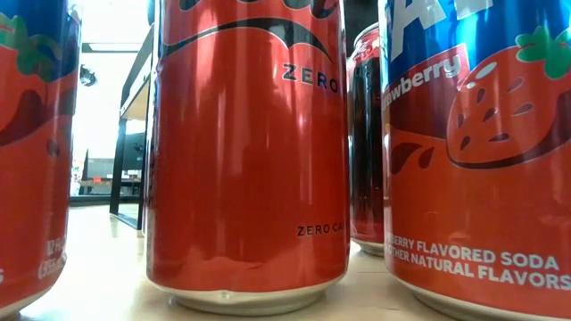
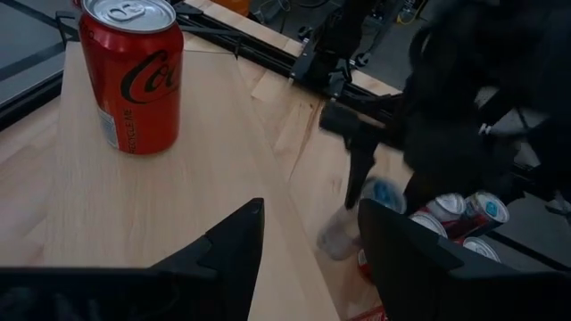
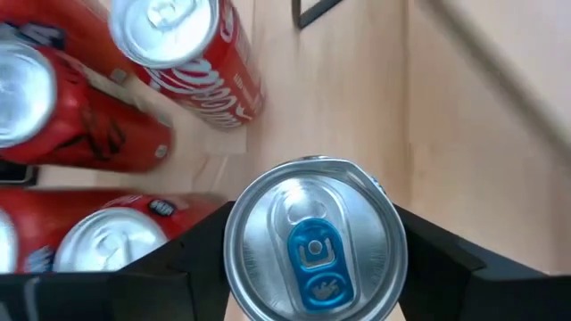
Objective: Place canned beverage on shelf
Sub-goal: Put the top blue soda can on the shelf
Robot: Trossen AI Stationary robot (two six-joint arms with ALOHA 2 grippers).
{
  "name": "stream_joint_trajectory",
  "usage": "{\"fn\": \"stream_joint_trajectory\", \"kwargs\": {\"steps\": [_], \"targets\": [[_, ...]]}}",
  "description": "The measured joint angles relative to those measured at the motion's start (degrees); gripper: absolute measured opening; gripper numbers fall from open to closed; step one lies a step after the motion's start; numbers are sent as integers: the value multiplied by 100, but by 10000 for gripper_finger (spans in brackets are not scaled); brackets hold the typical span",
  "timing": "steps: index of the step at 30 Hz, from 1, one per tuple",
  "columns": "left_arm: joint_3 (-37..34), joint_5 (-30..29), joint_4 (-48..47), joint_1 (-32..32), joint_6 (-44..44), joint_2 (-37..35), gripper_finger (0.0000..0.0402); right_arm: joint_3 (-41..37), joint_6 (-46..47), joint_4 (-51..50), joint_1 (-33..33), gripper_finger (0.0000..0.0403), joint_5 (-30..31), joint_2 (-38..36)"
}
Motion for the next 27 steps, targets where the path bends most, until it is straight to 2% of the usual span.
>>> {"fn": "stream_joint_trajectory", "kwargs": {"steps": [3,11,14,27], "targets": [[0,53,2,0,-4,0,194,438,-164,-415,-88,253,5,-89],[4,1086,298,272,-369,299,194,1857,-751,-1557,-527,256,10,-124],[2,1220,296,345,-367,454,194,2243,-982,-1820,-725,257,99,-134],[2,1229,448,499,-140,693,195,2442,-1900,-1739,-1631,258,141,-122]]}}
